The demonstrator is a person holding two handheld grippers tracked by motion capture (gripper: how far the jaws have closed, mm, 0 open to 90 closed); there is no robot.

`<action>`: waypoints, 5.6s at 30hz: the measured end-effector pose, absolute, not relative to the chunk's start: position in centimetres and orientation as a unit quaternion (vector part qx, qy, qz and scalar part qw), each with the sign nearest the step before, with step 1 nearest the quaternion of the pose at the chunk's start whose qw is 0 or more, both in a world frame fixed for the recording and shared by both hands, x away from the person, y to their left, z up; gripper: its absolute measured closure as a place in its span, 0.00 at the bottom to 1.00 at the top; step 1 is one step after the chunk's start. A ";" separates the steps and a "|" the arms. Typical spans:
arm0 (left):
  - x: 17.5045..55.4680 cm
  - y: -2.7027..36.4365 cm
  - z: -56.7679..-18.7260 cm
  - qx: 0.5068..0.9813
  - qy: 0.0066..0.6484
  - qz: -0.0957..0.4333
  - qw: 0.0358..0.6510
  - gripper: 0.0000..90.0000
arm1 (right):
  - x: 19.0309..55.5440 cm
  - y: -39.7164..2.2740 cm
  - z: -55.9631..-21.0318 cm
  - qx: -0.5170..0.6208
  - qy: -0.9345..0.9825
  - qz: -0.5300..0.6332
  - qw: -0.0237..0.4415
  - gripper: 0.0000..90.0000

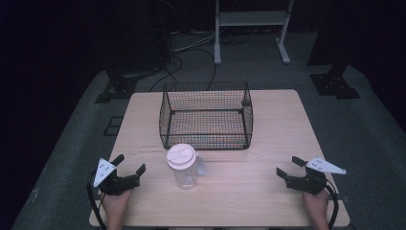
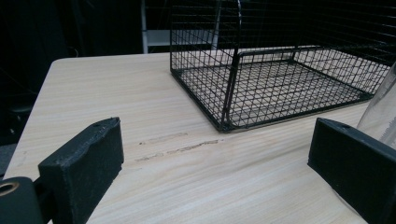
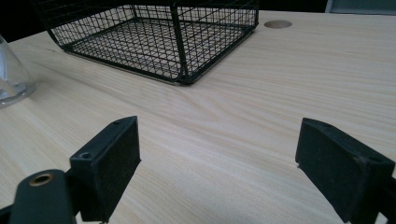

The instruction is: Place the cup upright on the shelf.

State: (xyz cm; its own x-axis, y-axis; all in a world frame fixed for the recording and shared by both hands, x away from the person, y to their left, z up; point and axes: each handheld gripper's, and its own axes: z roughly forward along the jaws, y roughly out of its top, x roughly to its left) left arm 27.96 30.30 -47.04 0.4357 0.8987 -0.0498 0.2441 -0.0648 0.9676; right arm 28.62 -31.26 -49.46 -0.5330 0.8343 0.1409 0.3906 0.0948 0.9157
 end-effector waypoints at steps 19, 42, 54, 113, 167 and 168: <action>27.6 29.7 -46.6 0.674 0.404 0.287 0.548 0.02 | 28.6 -31.1 -49.5 0.427 0.714 0.510 0.218 0.14; 27.2 28.4 -43.5 0.702 0.346 0.272 0.559 0.02 | 28.6 -30.7 -49.5 0.423 0.725 0.498 0.218 0.14; 26.0 28.2 -41.2 0.724 0.313 0.251 0.561 0.00 | 28.7 -30.7 -49.5 0.424 0.726 0.496 0.216 0.14; 29.3 20.7 -37.6 0.838 0.200 0.141 0.487 0.00 | 28.8 -30.7 -49.5 0.418 0.729 0.501 0.206 0.14; 32.4 16.7 -38.7 0.881 0.186 0.098 0.423 0.05 | 28.8 -30.7 -49.5 0.412 0.731 0.505 0.202 0.14; 32.5 16.7 -38.7 0.882 0.186 0.096 0.422 0.05 | 28.8 -30.7 -49.5 0.412 0.731 0.506 0.202 0.14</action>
State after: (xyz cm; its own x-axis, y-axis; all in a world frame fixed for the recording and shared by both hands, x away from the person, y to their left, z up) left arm 32.48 16.67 -38.72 0.9122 0.4096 0.0119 0.2475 -0.5739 0.7807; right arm 28.77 -30.73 -49.53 -0.5786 0.8064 0.1224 0.3987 0.1487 0.9049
